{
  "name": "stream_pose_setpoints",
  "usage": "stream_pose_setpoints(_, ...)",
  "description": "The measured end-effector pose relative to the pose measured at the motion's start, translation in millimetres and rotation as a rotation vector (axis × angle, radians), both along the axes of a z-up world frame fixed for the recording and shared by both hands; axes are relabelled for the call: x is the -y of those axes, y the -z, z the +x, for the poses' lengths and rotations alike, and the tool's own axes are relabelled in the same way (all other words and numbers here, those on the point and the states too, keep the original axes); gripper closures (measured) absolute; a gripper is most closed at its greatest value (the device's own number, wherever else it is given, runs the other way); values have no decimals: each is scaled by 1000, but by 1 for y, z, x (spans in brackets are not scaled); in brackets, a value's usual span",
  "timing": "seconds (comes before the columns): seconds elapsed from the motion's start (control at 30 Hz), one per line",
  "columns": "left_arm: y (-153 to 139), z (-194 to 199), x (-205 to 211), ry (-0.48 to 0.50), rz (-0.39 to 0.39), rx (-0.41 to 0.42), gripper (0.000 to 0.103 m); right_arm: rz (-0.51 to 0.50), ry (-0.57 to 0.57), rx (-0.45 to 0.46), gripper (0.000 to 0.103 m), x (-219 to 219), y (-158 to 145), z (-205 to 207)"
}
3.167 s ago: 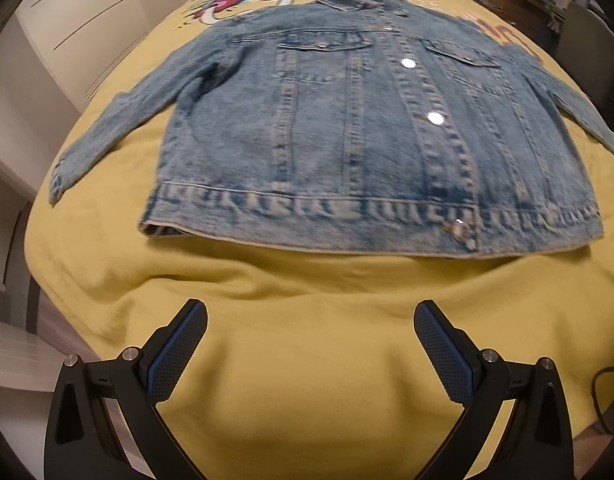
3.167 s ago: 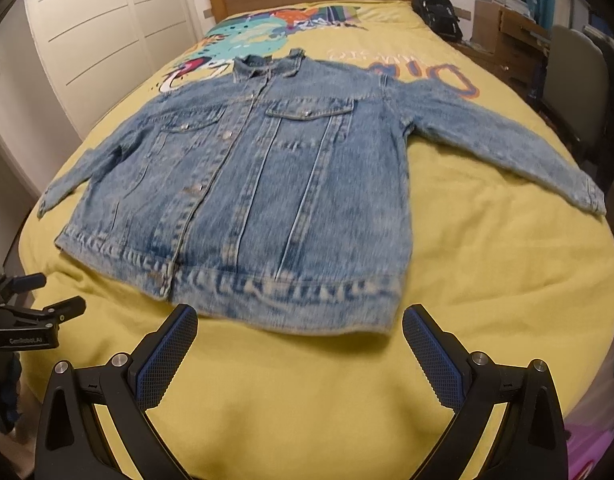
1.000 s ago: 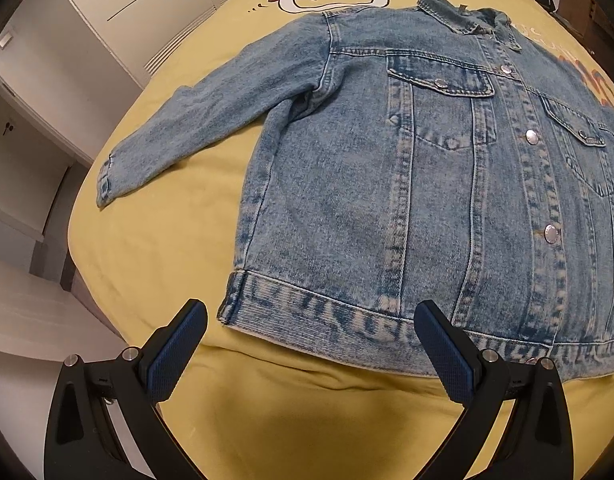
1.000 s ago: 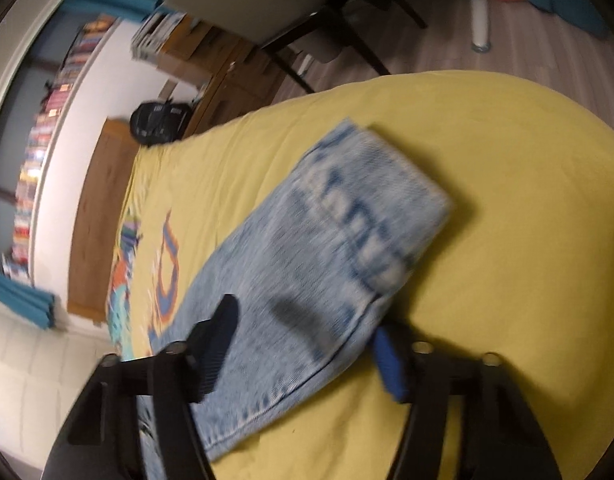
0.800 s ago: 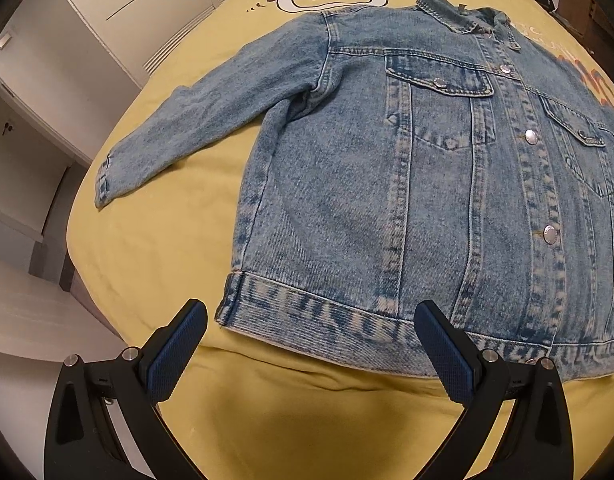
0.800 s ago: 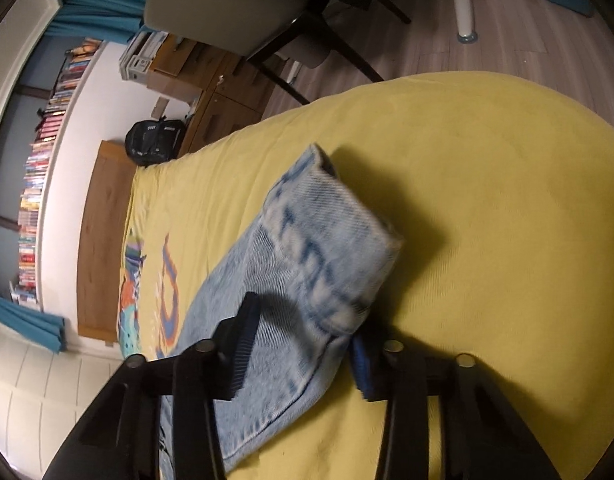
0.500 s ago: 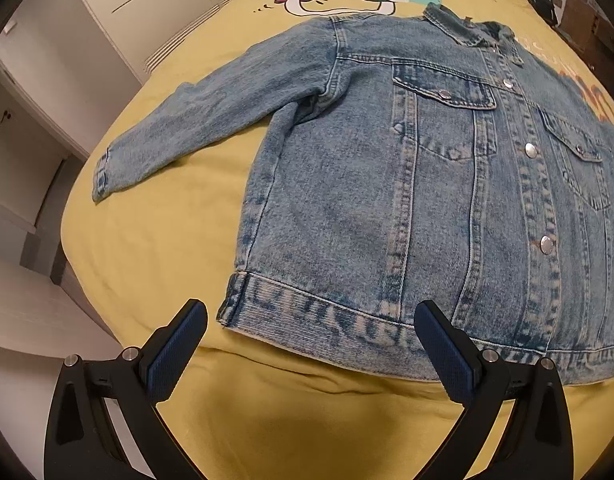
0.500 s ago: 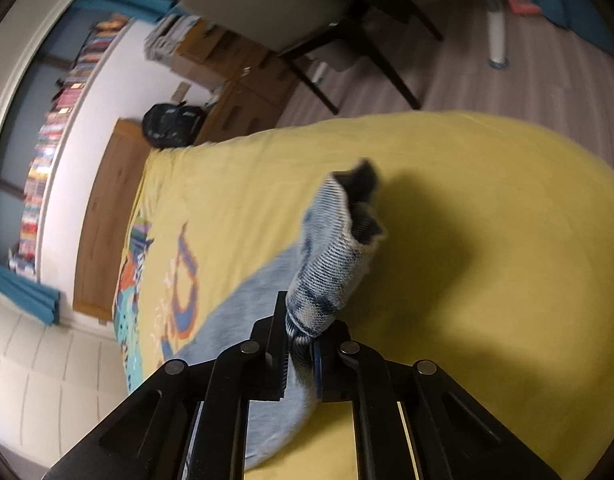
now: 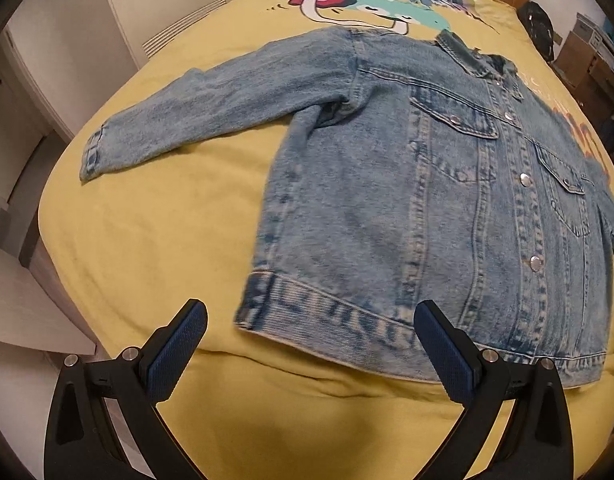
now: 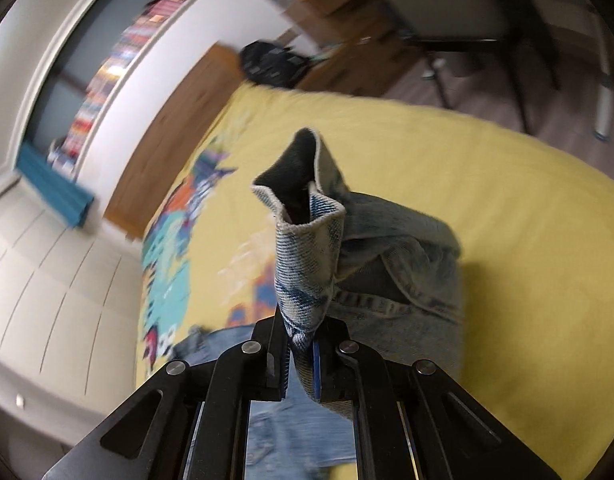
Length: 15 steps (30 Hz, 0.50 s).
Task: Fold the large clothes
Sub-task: 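Lift the sleeve cuff with the right tool and carry it across the jacket front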
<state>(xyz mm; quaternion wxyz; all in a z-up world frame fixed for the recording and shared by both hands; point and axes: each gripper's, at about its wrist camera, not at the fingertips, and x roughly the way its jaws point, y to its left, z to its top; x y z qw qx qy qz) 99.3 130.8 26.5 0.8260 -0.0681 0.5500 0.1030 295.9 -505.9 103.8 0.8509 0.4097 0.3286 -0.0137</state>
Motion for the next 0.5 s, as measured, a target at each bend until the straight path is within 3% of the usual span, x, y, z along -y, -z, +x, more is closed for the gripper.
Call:
stream_pose_setpoints(0.13,0,-9,-21,-28,-18,11,1,-9,-100,15,95,-71,-20,35)
stream_pose_setpoints(0.5,3,-42,-86,-167,-67,31,1,-30,-392,53,95,-284,-39,106)
